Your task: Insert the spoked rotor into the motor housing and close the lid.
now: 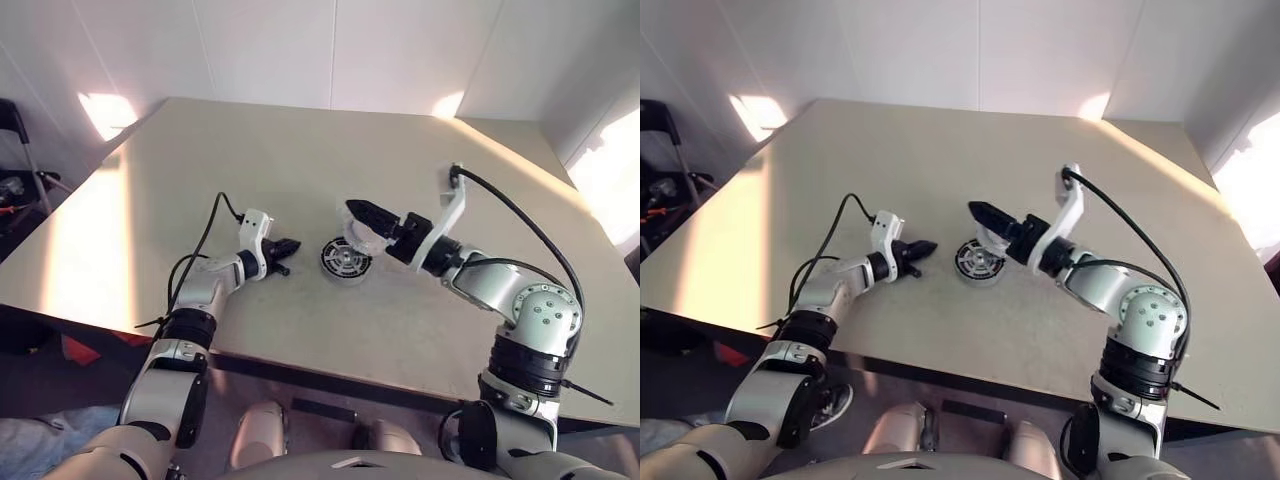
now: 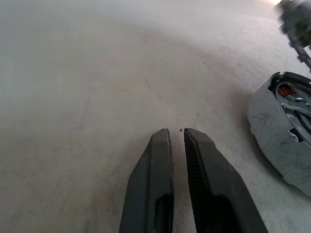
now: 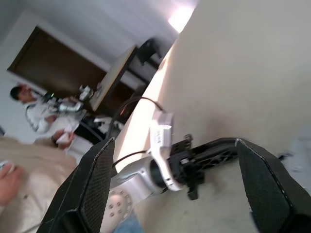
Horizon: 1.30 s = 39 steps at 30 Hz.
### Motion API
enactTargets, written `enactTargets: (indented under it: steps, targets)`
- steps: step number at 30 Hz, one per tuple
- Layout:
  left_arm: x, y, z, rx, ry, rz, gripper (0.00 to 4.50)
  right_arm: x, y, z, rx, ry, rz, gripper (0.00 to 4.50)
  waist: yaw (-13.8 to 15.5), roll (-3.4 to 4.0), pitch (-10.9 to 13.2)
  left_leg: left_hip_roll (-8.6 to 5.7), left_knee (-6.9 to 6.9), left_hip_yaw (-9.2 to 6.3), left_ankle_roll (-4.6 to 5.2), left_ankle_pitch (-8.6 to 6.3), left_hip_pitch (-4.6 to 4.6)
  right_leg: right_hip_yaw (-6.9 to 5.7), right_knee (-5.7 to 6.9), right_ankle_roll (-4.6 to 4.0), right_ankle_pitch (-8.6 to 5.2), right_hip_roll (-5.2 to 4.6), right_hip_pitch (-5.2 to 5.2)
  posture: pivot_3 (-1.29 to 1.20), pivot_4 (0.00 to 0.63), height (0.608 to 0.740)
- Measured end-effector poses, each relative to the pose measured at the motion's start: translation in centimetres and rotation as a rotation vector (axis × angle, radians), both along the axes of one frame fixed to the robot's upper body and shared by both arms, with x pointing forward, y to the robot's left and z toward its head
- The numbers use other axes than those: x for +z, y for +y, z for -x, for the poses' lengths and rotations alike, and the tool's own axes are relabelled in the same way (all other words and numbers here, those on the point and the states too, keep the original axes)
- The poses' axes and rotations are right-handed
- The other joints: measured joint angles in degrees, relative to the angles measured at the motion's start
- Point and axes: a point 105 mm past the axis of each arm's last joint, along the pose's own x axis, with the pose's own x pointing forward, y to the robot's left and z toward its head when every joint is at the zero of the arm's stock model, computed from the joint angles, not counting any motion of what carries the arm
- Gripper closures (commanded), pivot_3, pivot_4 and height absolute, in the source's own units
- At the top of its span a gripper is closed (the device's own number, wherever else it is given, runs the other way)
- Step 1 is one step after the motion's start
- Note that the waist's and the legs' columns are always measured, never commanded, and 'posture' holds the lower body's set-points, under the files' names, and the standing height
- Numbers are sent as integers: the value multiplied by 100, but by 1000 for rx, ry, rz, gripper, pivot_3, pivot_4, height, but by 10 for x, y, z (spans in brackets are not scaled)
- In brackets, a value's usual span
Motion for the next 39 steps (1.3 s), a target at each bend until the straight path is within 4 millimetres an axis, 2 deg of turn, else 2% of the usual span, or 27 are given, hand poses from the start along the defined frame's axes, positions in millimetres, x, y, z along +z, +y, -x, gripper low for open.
enactTargets:
  steps: [3,6,11,13,16,20,27,39]
  targets:
    - [0,0,-1,7,-1,-1,3987,-5,9,4,49,4,49,53,-1,0,0,-1,2,0,-1,0,-1,0,0,1,0,-1,0,0,0,740]
    - [0,1,-1,13,0,-3,3987,-15,-1,-2,28,-31,202,53,0,-2,1,-1,4,0,-4,2,0,0,0,4,-1,0,4,0,0,740]
    - [0,4,-1,24,-6,-2,3987,-27,-18,-27,-80,-299,558,53,-9,-4,1,1,3,-1,-9,5,-1,0,2,6,-1,1,-5,0,0,740]
    - [0,3,-1,26,-7,-1,3987,-38,-17,-36,-77,-370,633,53,-7,-5,1,1,3,-2,-8,5,-3,0,1,6,-2,1,-6,0,0,740]
    - [0,1,-2,27,-7,6,3987,-64,-18,-43,-39,-386,719,53,-17,-5,1,0,10,-2,2,-1,-12,0,1,3,0,1,-7,0,0,740]
    - [1,3,-2,38,-7,11,3987,-77,-20,-52,-34,-392,755,53,-48,-5,1,0,16,-1,10,-4,-15,0,6,-41,24,1,-9,0,0,740]
    - [0,6,0,54,-15,9,3987,-71,-28,-70,-96,-386,734,53,-124,-5,1,1,30,-1,30,-15,-15,0,6,-45,26,1,-2,0,0,740]
    - [0,7,0,67,-16,7,3987,-83,-32,-70,-74,-314,719,53,-140,-5,1,2,34,-1,35,-18,-11,0,8,-46,26,1,3,0,0,740]
